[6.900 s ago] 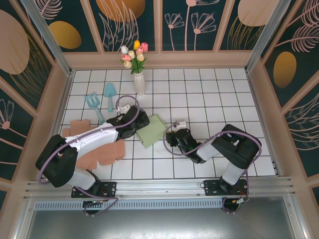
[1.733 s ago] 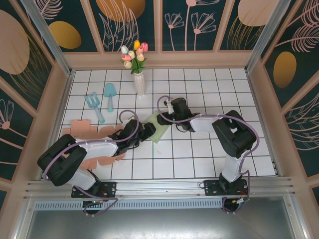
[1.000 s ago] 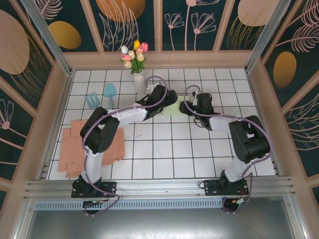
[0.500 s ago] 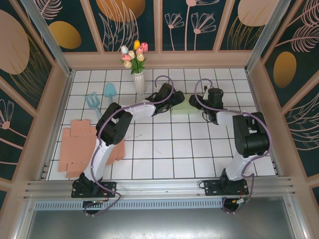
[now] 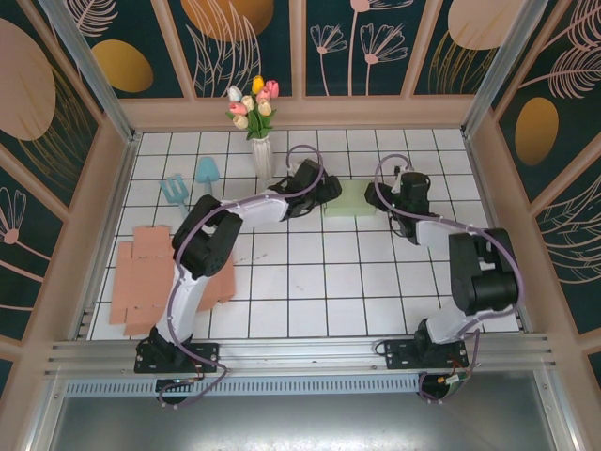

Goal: Fold the paper box

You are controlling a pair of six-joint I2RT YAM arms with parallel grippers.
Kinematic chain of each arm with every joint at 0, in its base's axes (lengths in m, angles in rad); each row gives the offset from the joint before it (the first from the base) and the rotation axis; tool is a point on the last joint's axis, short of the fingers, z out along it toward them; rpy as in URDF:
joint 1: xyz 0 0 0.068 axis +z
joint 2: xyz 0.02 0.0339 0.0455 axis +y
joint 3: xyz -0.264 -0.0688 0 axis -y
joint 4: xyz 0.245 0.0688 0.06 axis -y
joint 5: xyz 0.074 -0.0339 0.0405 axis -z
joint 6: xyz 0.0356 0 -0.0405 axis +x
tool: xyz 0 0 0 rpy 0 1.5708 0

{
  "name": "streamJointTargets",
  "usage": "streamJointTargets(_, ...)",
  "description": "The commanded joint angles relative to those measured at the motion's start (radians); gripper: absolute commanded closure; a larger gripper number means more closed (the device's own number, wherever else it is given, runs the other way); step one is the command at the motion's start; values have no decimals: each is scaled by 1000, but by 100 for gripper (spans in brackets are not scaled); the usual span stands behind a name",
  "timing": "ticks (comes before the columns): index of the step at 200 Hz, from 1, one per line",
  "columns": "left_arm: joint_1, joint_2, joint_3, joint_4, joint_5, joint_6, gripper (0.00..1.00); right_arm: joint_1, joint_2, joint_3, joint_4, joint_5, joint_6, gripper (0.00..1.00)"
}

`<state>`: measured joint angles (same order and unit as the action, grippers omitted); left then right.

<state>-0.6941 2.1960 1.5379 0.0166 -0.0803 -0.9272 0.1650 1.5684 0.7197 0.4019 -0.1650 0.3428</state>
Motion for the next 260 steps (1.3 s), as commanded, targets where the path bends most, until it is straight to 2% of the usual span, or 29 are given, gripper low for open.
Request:
streamJointTargets(1, 19, -205, -102, -58, -106, 51, 12, 55, -149, -49, -28, 83, -36, 40)
streamJointTargets(43, 21, -567, -432, -226, -327, 11, 12, 285, -377, -153, -82, 223, 0, 40)
streamJointTargets(76, 28, -732, -668, -386, -473, -59, 12, 468, -489, -224, -101, 275, 64, 40)
streamJointTargets(105, 24, -847, -798, -433, -479, -44, 15, 628, -533, -262, -148, 365, 76, 41)
streamJointTargets(110, 20, -869, -819, -436, -484, -42, 18, 650, -538, -269, -154, 379, 78, 40)
streamJointTargets(129, -23, -933, -873, -461, -523, -50, 20, 706, -559, -302, -153, 404, 91, 40)
streamJointTargets(160, -62, -915, -924, -530, -603, -108, 20, 743, -570, -330, -135, 398, 109, 40)
streamJointTargets(196, -99, -818, -937, -453, -577, -106, 22, 764, -566, -342, -112, 394, 122, 40)
streamJointTargets(228, -117, -735, -911, -451, -605, -123, 22, 770, -568, -360, -115, 407, 122, 40)
streamJointTargets(260, -149, -729, -900, -441, -611, -145, 22, 769, -555, -383, -93, 428, 121, 40)
